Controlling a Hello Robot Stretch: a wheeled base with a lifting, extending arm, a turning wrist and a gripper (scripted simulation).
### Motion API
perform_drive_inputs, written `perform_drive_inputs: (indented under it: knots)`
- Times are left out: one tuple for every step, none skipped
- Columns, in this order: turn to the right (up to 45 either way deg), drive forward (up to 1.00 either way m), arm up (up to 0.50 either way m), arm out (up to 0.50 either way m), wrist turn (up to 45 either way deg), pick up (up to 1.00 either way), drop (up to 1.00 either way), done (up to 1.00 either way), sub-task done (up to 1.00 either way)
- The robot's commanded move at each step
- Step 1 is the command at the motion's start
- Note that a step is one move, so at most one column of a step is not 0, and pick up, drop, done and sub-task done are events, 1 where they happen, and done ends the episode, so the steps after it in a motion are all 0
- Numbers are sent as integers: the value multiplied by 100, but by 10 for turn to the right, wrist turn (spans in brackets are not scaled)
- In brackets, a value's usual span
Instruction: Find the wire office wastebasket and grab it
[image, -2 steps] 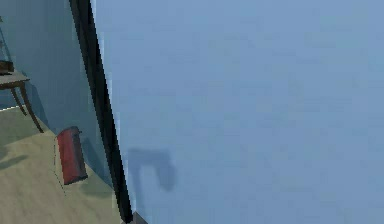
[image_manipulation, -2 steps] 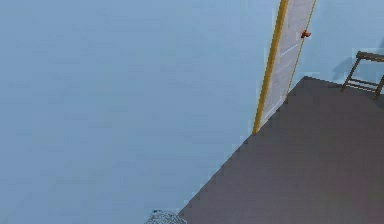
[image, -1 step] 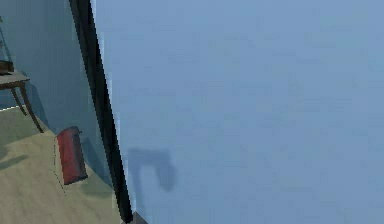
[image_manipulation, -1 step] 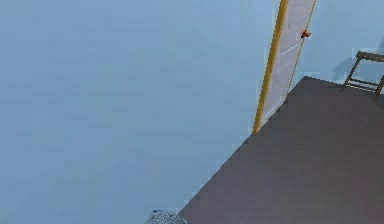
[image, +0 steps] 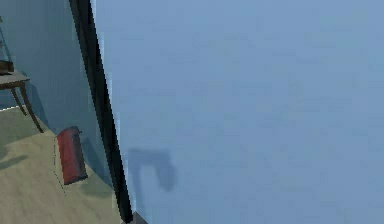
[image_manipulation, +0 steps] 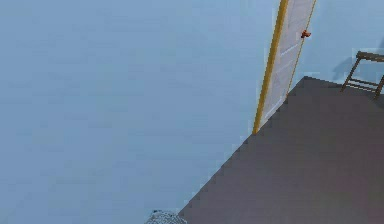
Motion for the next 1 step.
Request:
perform_drive_inputs:
  knots:
    - [0, 0, 0, 0, 450, 0, 0, 0, 0]
